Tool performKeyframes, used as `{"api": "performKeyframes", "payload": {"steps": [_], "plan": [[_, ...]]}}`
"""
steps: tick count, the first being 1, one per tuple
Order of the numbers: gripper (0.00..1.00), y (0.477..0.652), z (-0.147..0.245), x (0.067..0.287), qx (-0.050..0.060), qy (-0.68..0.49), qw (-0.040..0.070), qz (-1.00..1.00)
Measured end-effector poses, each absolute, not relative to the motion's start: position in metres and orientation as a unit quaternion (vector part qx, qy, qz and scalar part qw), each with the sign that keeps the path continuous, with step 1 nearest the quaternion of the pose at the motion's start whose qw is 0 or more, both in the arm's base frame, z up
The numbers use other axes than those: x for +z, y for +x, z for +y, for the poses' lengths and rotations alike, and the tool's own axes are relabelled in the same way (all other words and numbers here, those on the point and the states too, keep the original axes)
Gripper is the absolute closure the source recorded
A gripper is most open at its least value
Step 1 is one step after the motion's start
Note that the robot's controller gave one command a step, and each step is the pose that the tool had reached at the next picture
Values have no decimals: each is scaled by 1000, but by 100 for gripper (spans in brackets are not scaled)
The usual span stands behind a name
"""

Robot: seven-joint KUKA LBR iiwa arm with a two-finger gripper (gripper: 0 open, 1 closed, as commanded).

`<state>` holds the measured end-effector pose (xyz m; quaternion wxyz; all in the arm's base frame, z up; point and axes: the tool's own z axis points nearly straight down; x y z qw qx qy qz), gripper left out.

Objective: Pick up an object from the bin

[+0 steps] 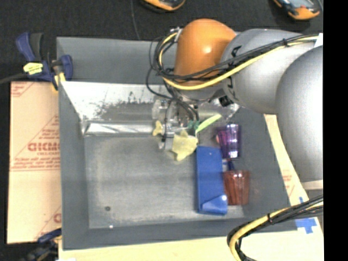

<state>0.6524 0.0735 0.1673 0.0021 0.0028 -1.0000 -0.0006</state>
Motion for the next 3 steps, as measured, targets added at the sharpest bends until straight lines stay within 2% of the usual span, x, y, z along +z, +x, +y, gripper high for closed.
{"api": "performKeyframes", "payload": {"steps": [1, 2, 3], "plan": [[0, 654, 73, 173, -1, 2, -2, -1000], [0, 611, 26, 103, -2, -16, -3, -1000], [0, 631, -17, 115, -2, -7, -6, -1000]]}}
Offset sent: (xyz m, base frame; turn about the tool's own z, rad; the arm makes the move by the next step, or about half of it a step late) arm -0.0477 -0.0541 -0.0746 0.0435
